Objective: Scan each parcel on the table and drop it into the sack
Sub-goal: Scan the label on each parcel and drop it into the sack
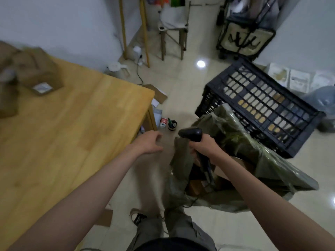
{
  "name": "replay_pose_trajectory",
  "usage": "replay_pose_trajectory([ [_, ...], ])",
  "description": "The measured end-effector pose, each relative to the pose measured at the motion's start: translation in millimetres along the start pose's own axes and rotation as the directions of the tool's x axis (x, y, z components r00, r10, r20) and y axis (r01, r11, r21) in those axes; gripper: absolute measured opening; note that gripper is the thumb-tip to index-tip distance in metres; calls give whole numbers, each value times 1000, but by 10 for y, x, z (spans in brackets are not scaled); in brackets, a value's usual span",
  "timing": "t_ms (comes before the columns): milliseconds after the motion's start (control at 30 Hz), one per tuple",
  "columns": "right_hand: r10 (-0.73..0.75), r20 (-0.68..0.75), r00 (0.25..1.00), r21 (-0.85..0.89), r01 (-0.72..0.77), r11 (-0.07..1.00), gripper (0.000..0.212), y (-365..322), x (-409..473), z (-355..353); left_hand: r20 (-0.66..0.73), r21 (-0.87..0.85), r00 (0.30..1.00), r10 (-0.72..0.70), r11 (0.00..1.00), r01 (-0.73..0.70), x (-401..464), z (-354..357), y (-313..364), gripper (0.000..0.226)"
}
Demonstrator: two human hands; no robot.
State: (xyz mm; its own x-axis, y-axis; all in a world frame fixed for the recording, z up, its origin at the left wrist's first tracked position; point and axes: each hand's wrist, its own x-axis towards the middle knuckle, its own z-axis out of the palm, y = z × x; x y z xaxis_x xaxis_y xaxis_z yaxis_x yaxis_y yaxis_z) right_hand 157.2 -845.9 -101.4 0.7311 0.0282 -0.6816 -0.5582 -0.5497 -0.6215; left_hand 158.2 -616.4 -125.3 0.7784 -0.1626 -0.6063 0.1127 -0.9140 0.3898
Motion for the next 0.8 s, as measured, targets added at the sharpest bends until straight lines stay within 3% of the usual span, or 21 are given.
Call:
replay_pose_trajectory([
  [200, -140, 133, 981, -52, 148, 988, 24, -667, -371, 656, -147, 53, 982, -118, 991, 127, -791, -315, -766, 67],
  [400, -238, 265, 934, -154, 284, 946, 21, -1263, -691, 1461, -226, -67, 928, -296, 955, 288, -1713, -401, -1570, 67],
  [800, -343, 513, 787, -182, 490, 852, 16, -1963, -1387, 3219, -224, -285, 783, -580, 807, 517, -3206, -191, -3019, 66],
])
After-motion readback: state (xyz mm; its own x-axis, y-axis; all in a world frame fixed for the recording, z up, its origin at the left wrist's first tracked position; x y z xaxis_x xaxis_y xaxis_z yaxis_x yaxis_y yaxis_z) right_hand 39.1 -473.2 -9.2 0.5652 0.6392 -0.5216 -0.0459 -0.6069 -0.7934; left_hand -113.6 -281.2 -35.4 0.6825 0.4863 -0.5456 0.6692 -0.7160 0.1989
